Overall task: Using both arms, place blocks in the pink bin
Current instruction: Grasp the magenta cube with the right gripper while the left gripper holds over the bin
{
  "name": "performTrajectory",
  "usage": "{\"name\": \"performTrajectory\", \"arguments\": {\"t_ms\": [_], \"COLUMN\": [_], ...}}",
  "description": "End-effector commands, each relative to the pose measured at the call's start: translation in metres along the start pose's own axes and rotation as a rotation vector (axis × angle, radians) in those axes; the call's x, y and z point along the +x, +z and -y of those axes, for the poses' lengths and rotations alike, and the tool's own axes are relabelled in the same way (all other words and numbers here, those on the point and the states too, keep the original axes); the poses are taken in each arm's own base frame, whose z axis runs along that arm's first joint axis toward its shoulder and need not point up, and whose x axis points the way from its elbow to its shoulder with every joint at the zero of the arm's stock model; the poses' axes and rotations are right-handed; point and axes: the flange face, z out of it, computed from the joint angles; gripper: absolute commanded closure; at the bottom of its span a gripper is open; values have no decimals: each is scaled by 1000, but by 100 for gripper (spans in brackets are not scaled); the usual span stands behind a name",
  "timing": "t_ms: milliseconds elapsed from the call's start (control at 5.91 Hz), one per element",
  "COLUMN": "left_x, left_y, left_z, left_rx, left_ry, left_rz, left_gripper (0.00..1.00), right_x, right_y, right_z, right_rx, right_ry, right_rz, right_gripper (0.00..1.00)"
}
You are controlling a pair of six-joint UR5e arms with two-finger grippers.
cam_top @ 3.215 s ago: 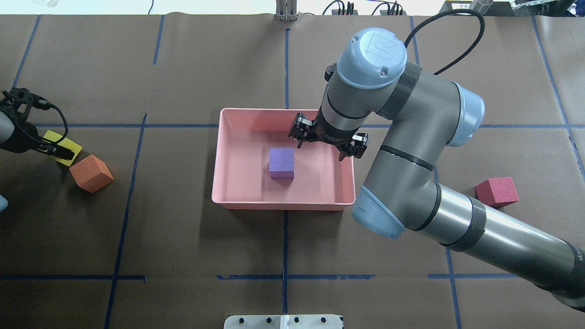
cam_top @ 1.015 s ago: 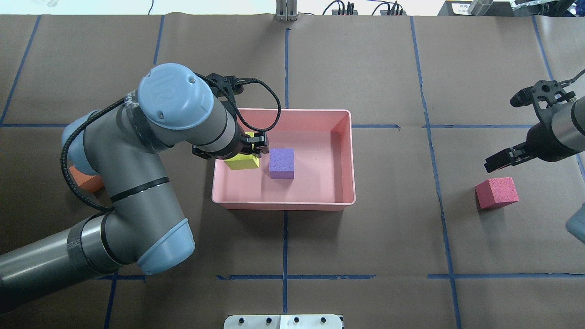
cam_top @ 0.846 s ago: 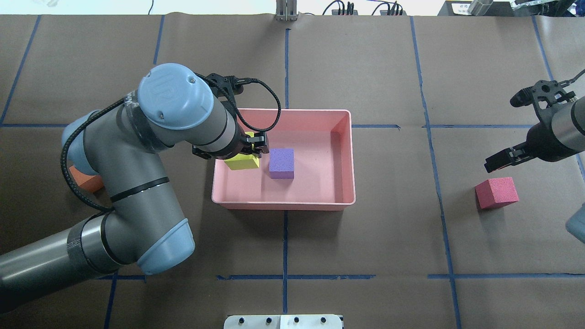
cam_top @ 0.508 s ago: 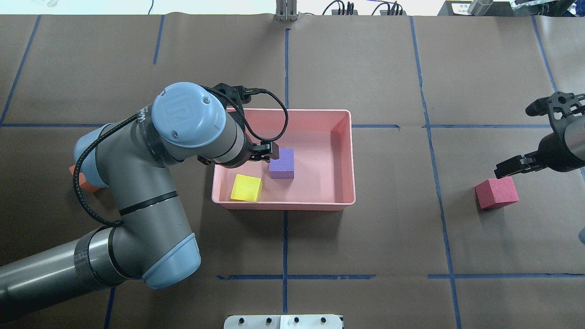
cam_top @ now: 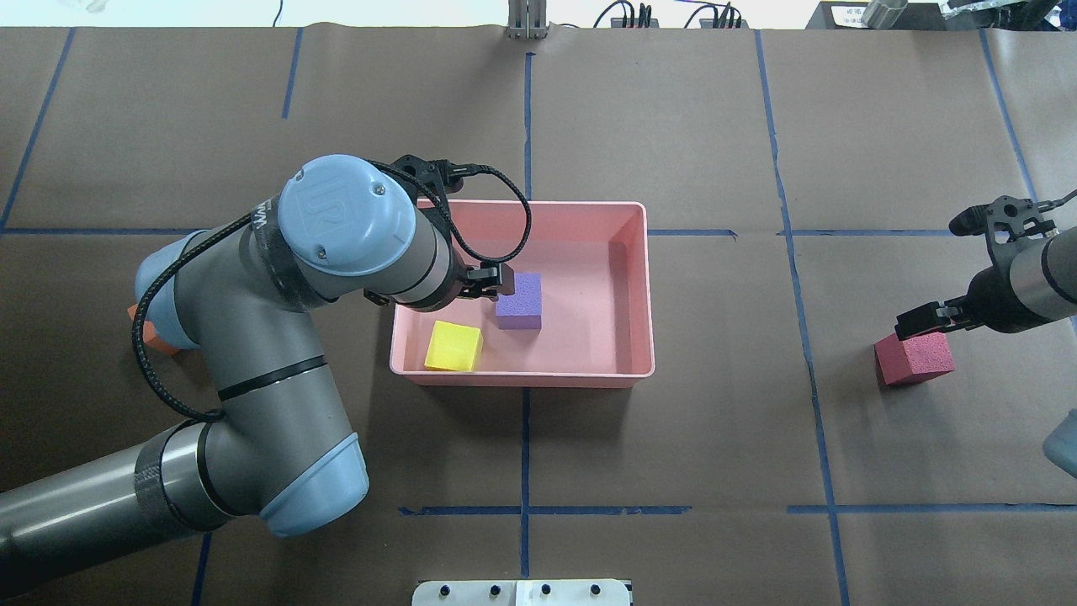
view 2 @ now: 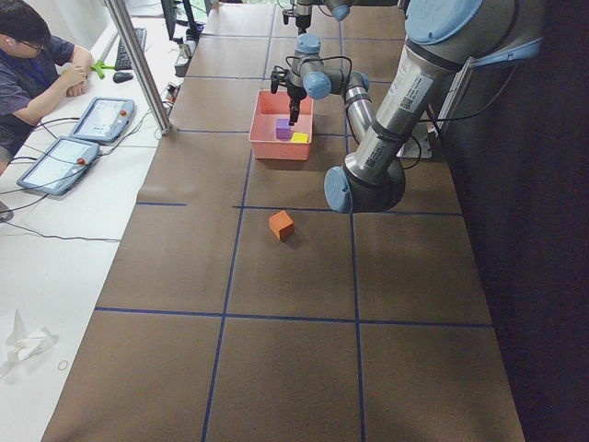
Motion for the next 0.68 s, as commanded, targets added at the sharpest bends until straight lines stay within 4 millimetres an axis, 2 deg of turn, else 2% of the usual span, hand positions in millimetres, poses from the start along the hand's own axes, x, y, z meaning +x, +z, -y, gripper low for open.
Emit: {"name": "performTrajectory", "arguments": {"t_ms": [0, 338, 508], "left_x": [-1, -3, -8], "left_y": [1, 3, 8], "left_z": [0, -1, -5], "left_rx": [-1, -3, -10], "left_ry": [-1, 3, 7], "left_rz": [3, 5, 12], "left_gripper": [0, 0, 0], "right_x": [6, 2, -3], "right_y": [27, 54, 55], "right_z": [-11, -20, -21], "right_rx": [-50, -100, -103], "right_ry": [-9, -27, -30], "right_rz": [-24, -41, -36], "right_gripper": [0, 1, 24]}}
